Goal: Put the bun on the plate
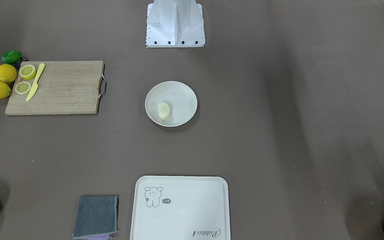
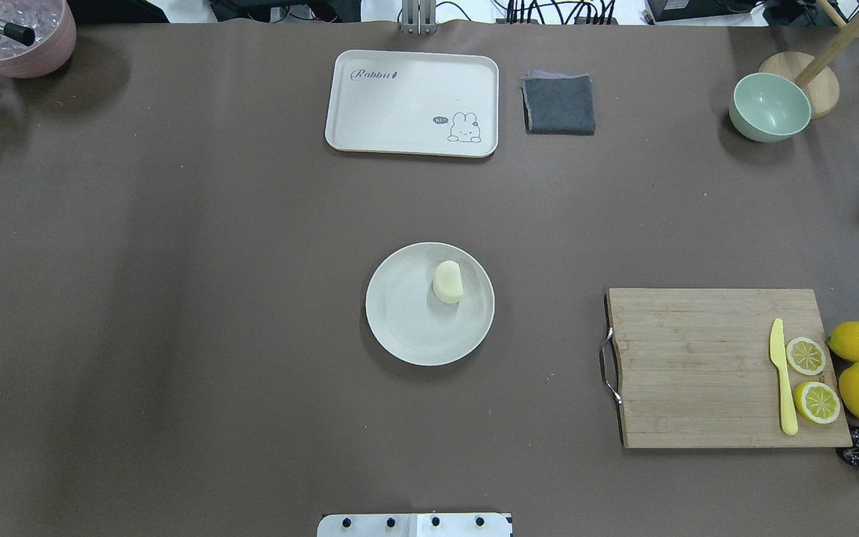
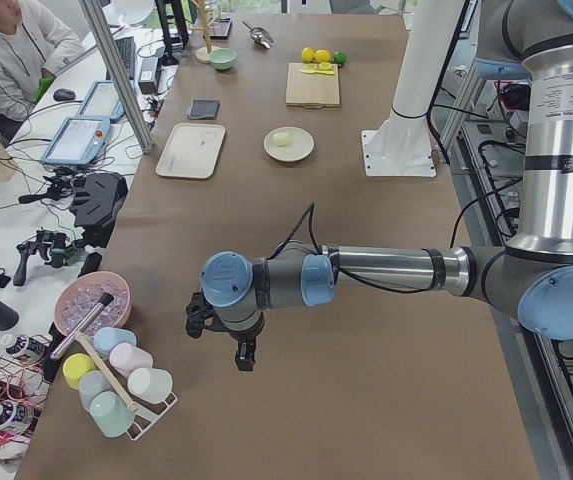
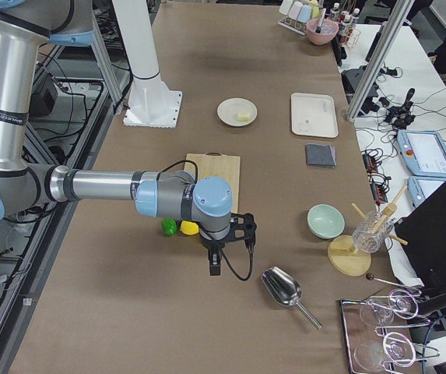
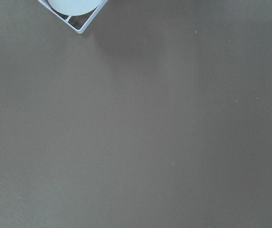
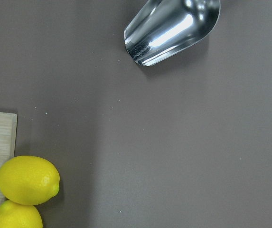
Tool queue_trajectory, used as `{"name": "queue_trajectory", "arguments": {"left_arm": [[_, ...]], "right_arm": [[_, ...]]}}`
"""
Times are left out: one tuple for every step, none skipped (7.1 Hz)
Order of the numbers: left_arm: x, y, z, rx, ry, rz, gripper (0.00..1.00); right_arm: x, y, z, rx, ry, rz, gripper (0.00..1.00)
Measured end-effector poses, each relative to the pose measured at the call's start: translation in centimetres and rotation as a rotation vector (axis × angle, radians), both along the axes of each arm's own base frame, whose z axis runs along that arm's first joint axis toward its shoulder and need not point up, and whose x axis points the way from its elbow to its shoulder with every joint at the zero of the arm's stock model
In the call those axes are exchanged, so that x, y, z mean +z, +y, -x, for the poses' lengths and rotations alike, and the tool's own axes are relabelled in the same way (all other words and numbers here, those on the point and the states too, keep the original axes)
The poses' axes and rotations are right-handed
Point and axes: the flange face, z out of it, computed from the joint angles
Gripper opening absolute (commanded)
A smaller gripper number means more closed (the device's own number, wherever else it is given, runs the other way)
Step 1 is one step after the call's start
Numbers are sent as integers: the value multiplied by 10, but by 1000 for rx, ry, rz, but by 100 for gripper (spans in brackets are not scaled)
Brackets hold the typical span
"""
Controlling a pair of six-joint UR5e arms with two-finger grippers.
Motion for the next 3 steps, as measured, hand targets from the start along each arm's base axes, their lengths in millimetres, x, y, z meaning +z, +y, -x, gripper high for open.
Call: {"name": "queue_trajectory", "arguments": {"left_arm": [[11, 2, -1, 4, 0, 21, 98], [17, 3, -1, 8, -12, 32, 98], [19, 3, 0, 14, -46, 33, 98]], "right_arm": [[0, 0, 0, -1, 0, 0, 100], [0, 1, 0, -3, 0, -1, 100], [0, 1, 0, -4, -1, -3, 100]]}}
